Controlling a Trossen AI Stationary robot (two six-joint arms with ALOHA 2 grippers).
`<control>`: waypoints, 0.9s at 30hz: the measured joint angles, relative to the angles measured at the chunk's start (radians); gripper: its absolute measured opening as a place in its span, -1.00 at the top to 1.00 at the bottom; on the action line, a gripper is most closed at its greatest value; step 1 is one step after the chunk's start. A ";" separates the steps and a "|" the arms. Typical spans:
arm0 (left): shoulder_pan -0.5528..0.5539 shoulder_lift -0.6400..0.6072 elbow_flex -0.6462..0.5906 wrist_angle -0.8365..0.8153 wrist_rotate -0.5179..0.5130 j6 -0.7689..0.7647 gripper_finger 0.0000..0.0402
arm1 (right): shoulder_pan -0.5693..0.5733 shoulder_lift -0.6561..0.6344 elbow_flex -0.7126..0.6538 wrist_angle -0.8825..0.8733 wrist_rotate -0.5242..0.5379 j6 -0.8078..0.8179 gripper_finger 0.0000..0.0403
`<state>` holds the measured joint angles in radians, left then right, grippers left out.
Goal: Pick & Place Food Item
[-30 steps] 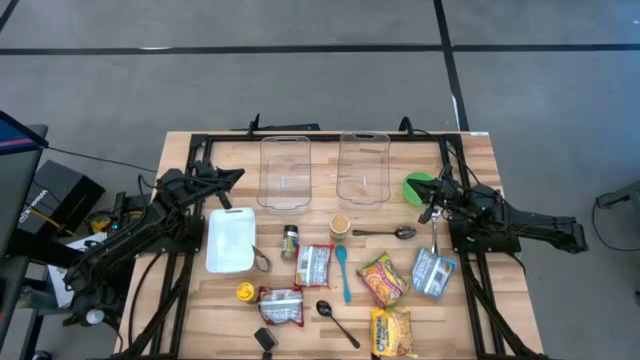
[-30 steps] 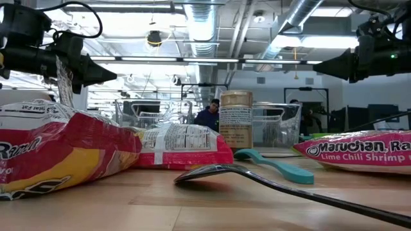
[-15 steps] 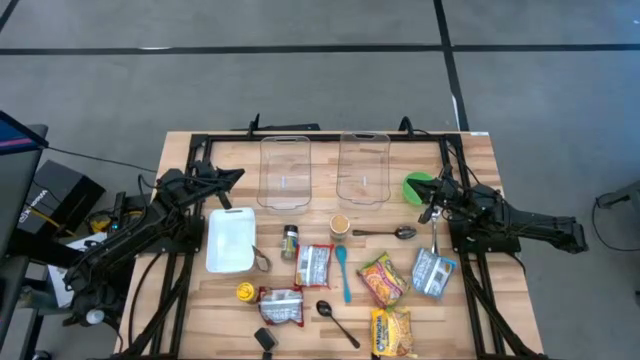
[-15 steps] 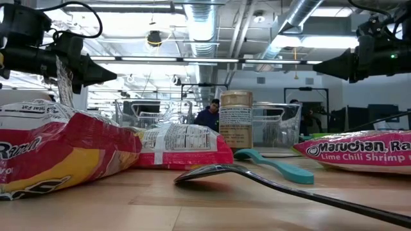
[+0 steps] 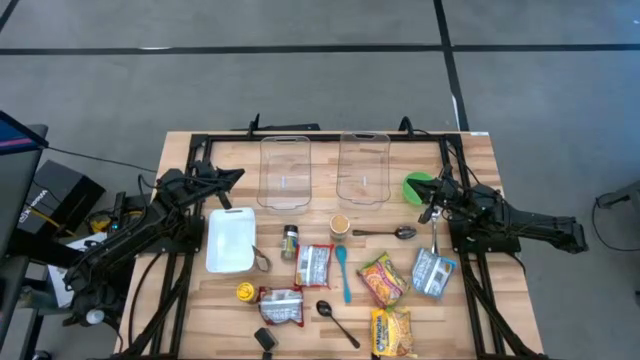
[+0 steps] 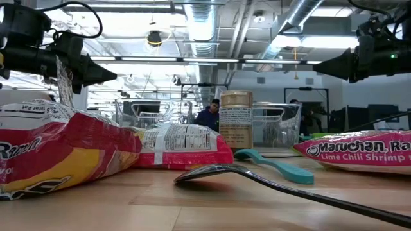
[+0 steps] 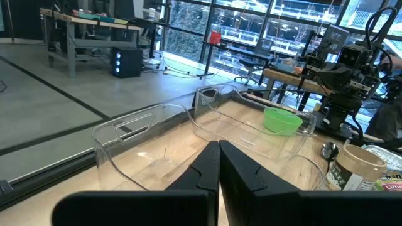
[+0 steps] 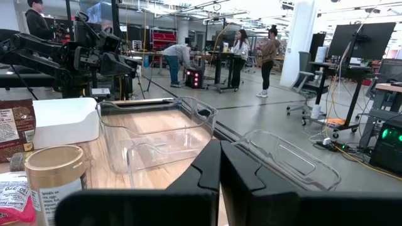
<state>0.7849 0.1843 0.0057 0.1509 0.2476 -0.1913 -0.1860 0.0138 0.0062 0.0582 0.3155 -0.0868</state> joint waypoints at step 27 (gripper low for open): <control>0.000 0.000 0.000 0.035 0.000 0.000 1.00 | 0.000 0.000 0.000 0.000 0.000 0.000 1.00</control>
<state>0.7845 0.1844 0.0059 0.1856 0.2474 -0.1917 -0.1858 0.0137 0.0061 0.0582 0.3155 -0.0868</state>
